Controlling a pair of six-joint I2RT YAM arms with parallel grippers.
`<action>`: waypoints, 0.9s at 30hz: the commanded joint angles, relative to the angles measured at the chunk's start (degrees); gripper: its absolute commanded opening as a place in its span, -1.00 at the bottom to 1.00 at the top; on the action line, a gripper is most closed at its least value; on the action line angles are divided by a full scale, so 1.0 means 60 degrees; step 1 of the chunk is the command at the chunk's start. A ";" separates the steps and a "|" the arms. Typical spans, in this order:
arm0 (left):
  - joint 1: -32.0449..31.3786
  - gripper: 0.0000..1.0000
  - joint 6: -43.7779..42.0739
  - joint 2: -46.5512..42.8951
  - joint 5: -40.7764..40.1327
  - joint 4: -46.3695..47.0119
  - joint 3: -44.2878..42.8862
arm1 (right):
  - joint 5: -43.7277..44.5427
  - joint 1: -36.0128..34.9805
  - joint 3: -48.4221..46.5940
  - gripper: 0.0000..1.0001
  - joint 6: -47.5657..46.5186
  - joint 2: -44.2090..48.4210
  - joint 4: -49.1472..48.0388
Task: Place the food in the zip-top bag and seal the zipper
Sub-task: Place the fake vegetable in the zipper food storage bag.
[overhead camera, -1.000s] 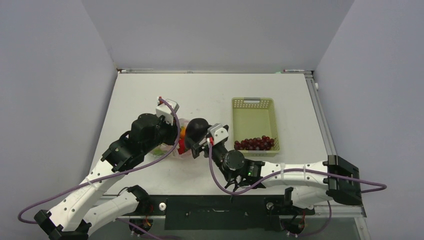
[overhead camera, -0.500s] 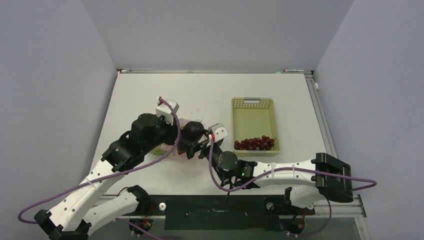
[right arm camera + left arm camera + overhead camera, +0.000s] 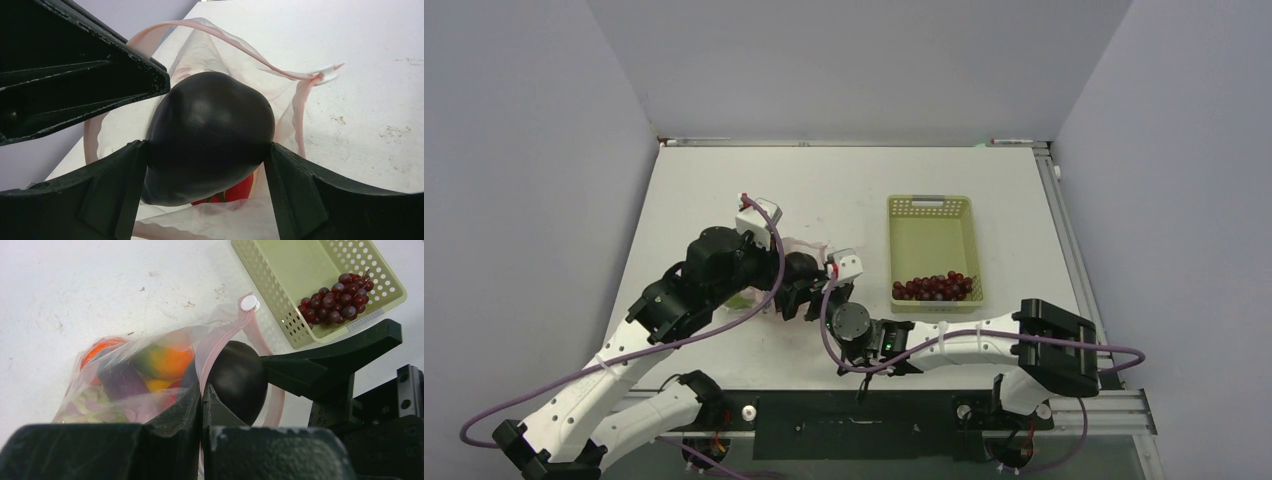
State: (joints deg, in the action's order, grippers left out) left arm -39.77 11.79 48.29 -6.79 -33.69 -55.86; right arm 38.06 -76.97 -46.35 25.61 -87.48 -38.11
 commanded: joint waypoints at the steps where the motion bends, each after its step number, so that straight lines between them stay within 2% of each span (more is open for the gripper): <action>1: -0.0026 -1.00 0.0056 -0.0065 0.0165 0.0469 -0.0124 | -0.0290 -0.0087 -0.0901 -0.22 0.0546 -0.0321 0.0317; 12: -0.0036 -1.00 0.0012 -0.0160 0.0394 0.0528 -0.0114 | -0.1749 0.1041 -0.1720 -0.06 0.1381 -0.1306 0.0506; 17: -0.0031 -1.00 -0.0002 -0.0197 0.0420 0.0538 -0.0110 | -0.2240 0.1461 -0.2025 0.37 0.1939 -0.1707 0.0629; 20: -0.0036 -1.00 0.0009 -0.0225 0.0347 0.0523 -0.0102 | -0.2225 0.1516 -0.2173 0.49 0.1930 -0.1787 0.0855; 27: -0.0035 -1.00 0.0070 -0.0227 0.0004 0.0492 -0.0120 | -0.2365 0.1521 -0.2052 0.95 0.1553 -0.1570 0.1033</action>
State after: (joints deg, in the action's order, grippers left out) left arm -39.42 11.16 47.79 -9.21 -33.78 -55.86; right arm 25.67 -68.23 -56.36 35.42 -97.97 -31.35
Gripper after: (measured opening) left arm 0.003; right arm 0.924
